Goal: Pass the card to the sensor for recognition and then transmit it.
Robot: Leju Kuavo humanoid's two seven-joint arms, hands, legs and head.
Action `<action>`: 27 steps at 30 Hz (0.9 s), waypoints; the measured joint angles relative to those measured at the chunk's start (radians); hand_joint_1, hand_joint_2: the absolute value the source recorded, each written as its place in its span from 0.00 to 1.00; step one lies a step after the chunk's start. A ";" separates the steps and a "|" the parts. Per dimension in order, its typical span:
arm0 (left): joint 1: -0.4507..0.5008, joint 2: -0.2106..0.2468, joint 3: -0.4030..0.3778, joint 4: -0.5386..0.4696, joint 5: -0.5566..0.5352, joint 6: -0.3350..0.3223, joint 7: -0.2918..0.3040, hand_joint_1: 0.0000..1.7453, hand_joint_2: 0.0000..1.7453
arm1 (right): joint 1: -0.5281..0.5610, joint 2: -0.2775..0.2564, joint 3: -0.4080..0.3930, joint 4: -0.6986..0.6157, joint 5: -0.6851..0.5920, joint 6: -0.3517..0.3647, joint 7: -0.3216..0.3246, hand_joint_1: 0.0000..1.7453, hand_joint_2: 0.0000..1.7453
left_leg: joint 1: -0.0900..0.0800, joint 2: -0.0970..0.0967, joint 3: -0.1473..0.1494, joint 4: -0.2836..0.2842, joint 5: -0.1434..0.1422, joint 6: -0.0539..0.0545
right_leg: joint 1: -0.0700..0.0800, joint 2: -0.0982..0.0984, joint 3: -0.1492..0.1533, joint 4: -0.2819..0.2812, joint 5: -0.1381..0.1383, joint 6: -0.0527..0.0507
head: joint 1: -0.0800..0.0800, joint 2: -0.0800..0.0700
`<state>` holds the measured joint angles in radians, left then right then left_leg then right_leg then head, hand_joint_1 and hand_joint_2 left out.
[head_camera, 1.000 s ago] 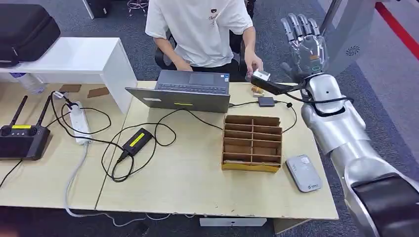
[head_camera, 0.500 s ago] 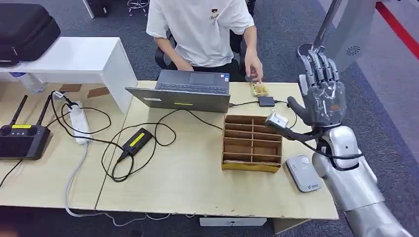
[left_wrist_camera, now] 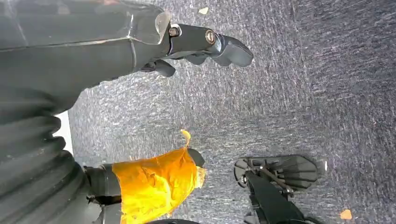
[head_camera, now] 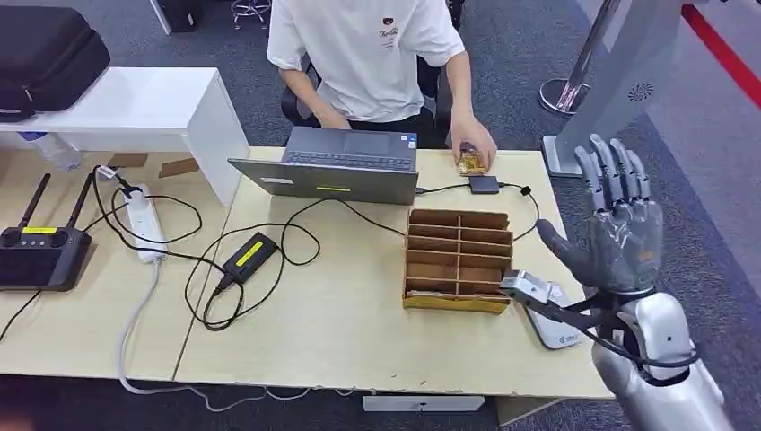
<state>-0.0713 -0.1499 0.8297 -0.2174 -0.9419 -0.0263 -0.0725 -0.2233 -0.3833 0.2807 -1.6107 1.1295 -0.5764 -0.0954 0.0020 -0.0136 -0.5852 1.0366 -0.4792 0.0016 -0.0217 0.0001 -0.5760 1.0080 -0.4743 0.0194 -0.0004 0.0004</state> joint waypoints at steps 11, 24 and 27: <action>0.001 0.000 0.033 0.000 0.017 -0.004 -0.007 0.00 1.00 | 0.152 -0.106 -0.021 -0.124 -0.141 0.254 -0.021 0.00 1.00 | 0.000 0.000 -0.001 0.000 0.000 0.000 | 0.000 0.000 0.000 0.000 0.000 0.000 | 0.000 0.000; 0.000 0.000 0.049 0.000 0.008 -0.010 -0.009 0.00 1.00 | 0.176 -0.151 -0.003 -0.116 -0.166 0.333 -0.021 0.00 1.00 | 0.000 0.000 -0.001 0.000 0.000 0.000 | 0.000 0.000 0.000 0.000 0.000 0.000 | 0.000 0.000; 0.000 0.000 0.049 0.000 0.004 -0.011 -0.009 0.00 1.00 | 0.175 -0.151 0.016 -0.099 -0.159 0.336 -0.018 0.00 1.00 | 0.000 0.000 -0.001 0.000 0.000 0.000 | 0.000 0.000 0.000 0.000 0.000 0.000 | 0.000 0.000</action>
<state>-0.0714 -0.1503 0.8789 -0.2174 -0.9380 -0.0370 -0.0816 -0.0487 -0.5341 0.2964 -1.7095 0.9708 -0.2399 -0.1129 0.0020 -0.0132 -0.5858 1.0365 -0.4793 0.0016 -0.0216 0.0004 -0.5763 1.0079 -0.4743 0.0194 -0.0004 0.0004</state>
